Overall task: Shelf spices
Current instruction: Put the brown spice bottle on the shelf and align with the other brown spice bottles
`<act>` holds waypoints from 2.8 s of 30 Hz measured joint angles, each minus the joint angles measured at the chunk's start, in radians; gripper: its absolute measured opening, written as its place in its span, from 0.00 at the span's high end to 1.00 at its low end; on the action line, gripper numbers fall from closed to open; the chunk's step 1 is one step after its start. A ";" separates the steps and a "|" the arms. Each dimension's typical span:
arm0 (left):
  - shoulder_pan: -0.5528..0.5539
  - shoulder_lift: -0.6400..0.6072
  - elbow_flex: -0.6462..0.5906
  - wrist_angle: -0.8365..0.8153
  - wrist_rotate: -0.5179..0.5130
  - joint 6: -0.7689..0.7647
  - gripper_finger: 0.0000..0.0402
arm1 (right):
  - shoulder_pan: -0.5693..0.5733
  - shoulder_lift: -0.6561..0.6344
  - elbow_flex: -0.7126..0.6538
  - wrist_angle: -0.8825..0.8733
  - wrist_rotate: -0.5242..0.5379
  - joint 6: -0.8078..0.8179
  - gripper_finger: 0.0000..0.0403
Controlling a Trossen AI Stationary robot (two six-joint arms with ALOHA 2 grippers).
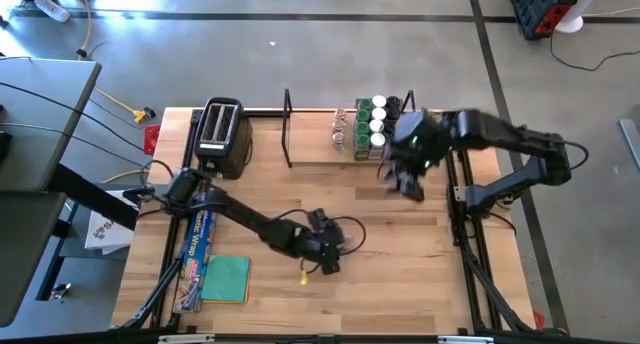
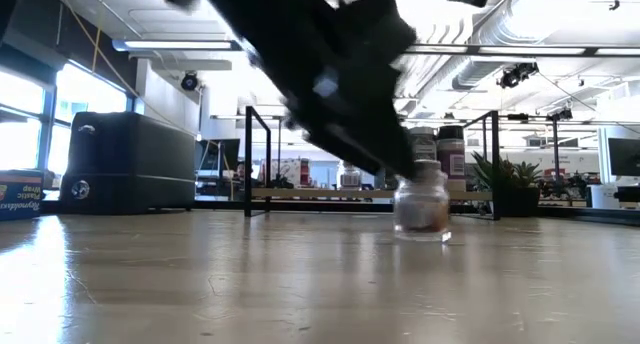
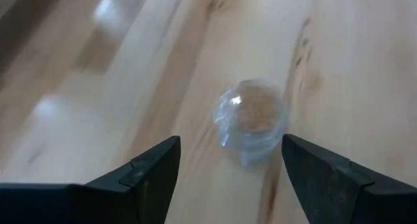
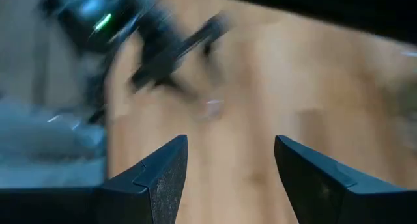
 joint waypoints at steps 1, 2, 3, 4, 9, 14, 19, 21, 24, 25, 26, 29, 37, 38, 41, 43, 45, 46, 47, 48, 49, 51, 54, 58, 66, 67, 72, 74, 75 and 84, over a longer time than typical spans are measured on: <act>-0.012 -0.023 -0.001 -0.066 -0.016 -0.032 0.34 | 0.027 0.000 -0.035 0.038 -0.038 -0.013 0.44; -0.025 -0.044 -0.001 -0.122 -0.036 -0.059 0.34 | 0.054 0.001 -0.069 0.073 -0.059 -0.028 0.44; -0.038 -0.069 -0.008 -0.174 -0.058 -0.082 0.34 | 0.086 0.001 -0.106 0.115 -0.072 -0.046 0.44; -0.051 -0.090 -0.018 -0.231 -0.079 -0.107 0.34 | 0.119 0.001 -0.146 0.172 -0.075 -0.058 0.44; -0.117 -0.242 -0.163 -0.360 -0.108 -0.277 0.34 | 0.267 0.016 -0.333 0.520 0.001 -0.076 0.44; -0.221 -0.408 -0.327 -0.411 -0.077 -0.447 0.34 | 0.350 0.118 -0.401 0.673 0.100 -0.036 0.44; -0.330 -0.544 -0.434 -0.437 -0.048 -0.724 0.34 | 0.364 0.270 -0.371 0.642 0.110 -0.034 0.42; -0.362 -0.571 -0.460 -0.436 -0.047 -0.820 0.34 | 0.364 0.328 -0.359 0.650 0.109 -0.064 0.39; -0.398 -0.582 -0.480 -0.435 -0.045 -0.923 0.34 | 0.362 0.416 -0.332 0.649 0.111 -0.125 0.35; -0.407 -0.582 -0.484 -0.430 -0.043 -0.953 0.34 | 0.362 0.442 -0.323 0.645 0.122 -0.137 0.33; -0.416 -0.582 -0.487 -0.425 -0.037 -0.983 0.34 | 0.362 0.465 -0.315 0.642 0.140 -0.139 0.33; -0.434 -0.582 -0.491 -0.421 -0.014 -1.055 0.34 | 0.362 0.520 -0.291 0.626 0.200 -0.131 0.32; -0.456 -0.582 -0.491 -0.421 -0.018 -1.081 0.34 | 0.363 0.590 -0.286 0.622 0.255 -0.129 0.35; -0.456 -0.582 -0.491 -0.421 -0.018 -1.081 0.34 | 0.363 0.591 -0.286 0.622 0.254 -0.128 0.37; -0.456 -0.582 -0.491 -0.421 -0.018 -1.080 0.34 | 0.363 0.591 -0.286 0.628 0.253 -0.118 0.48; -0.456 -0.582 -0.491 -0.422 -0.018 -1.080 0.34 | 0.358 0.590 -0.285 0.628 0.249 -0.100 0.58; -0.456 -0.582 -0.491 -0.423 -0.018 -1.080 0.34 | 0.352 0.588 -0.285 0.636 0.244 -0.081 0.61; -0.456 -0.582 -0.491 -0.425 -0.018 -1.080 0.34 | 0.349 0.583 -0.284 0.636 0.243 -0.075 0.61; -0.456 -0.582 -0.491 -0.427 -0.019 -1.080 0.34 | 0.343 0.581 -0.273 0.624 0.245 -0.075 0.61; -0.456 -0.582 -0.491 -0.427 -0.019 -1.080 0.34 | 0.335 0.576 -0.253 0.610 0.253 -0.078 0.61; -0.456 -0.582 -0.491 -0.428 -0.019 -1.080 0.34 | 0.323 0.571 -0.221 0.589 0.265 -0.083 0.61; -0.456 -0.582 -0.491 -0.432 -0.021 -1.080 0.34 | 0.282 0.563 -0.139 0.515 0.298 -0.111 0.61; -0.456 -0.582 -0.491 -0.431 -0.033 -1.080 0.34 | 0.186 0.562 -0.021 0.407 0.330 -0.185 0.61; -0.456 -0.582 -0.491 -0.430 -0.055 -1.080 0.34 | 0.015 0.561 0.094 0.365 0.327 -0.252 0.61; -0.453 -0.582 -0.491 -0.430 -0.059 -1.081 0.34 | -0.190 0.621 0.112 0.243 0.251 -0.419 0.61; -0.453 -0.582 -0.491 -0.428 -0.059 -1.081 0.34 | -0.193 0.631 0.112 0.242 0.264 -0.429 0.61; -0.453 -0.582 -0.491 -0.427 -0.056 -1.099 0.34 | -0.211 0.666 0.112 0.300 0.321 -0.376 0.61; -0.453 -0.582 -0.491 -0.425 -0.051 -1.107 0.34 | -0.223 0.673 0.112 0.310 0.326 -0.350 0.61; -0.453 -0.582 -0.491 -0.425 -0.047 -1.108 0.34 | -0.228 0.680 0.112 0.312 0.330 -0.339 0.61; -0.453 -0.582 -0.490 -0.424 -0.045 -1.108 0.34 | -0.252 0.715 0.110 0.342 0.340 -0.290 0.61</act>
